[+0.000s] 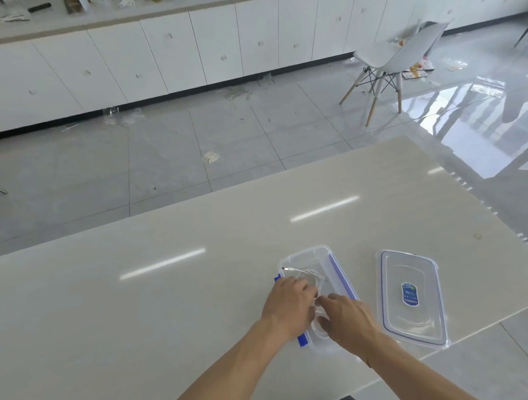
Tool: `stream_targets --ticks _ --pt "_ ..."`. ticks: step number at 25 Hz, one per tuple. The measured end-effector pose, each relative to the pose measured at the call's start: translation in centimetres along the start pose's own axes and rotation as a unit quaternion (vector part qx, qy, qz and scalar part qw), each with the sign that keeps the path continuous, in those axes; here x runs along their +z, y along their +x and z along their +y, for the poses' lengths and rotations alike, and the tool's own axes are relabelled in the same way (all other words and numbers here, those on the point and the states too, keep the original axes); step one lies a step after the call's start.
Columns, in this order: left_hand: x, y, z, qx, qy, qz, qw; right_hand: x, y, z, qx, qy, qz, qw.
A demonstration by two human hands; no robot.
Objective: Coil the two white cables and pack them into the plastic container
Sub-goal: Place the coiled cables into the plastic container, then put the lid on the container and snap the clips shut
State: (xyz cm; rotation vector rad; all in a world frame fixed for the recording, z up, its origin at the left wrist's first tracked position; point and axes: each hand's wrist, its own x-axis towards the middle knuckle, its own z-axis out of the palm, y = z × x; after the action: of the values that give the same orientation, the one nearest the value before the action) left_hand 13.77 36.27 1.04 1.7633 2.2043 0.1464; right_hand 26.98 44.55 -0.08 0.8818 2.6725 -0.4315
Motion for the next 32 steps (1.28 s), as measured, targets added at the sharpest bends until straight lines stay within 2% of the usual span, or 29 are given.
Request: stream_targets --ticks 3,6,12,19,24,28,30,32 --pt "0.1 -2.1 -1.1 -0.007 -0.088 0.039 0.995 -0.6 -1.9 0.2 -0.030 -0.003 0.033 0.999" --pt "0.3 -3.5 -1.1 0.001 -0.139 0.052 0.989 -1.3 -4.2 1.2 -0.019 0.010 0.061 0.998" --pt "0.6 -3.8 1.9 0.026 -0.160 0.021 0.987 -2.2 -7.5 6.3 0.024 0.028 0.091 0.995" --pt "0.0 2.9 9.0 0.030 -0.109 -0.036 0.993 -1.9 -9.9 17.8 0.092 0.040 0.076 0.992" --pt "0.6 8.9 12.9 -0.012 -0.060 -0.102 0.993 -1.6 -10.1 25.7 0.145 0.029 0.037 0.988" --pt "1.8 12.2 14.4 -0.077 0.013 -0.183 0.980 -1.0 -9.0 28.3 0.157 0.037 -0.004 0.987" --pt "2.5 13.4 14.7 -0.088 0.075 -0.192 0.975 -1.0 -8.1 28.4 0.155 0.037 -0.024 0.987" --pt "3.3 14.3 14.9 -0.117 0.088 -0.195 0.970 -0.8 -7.3 28.1 0.162 0.051 -0.036 0.985"
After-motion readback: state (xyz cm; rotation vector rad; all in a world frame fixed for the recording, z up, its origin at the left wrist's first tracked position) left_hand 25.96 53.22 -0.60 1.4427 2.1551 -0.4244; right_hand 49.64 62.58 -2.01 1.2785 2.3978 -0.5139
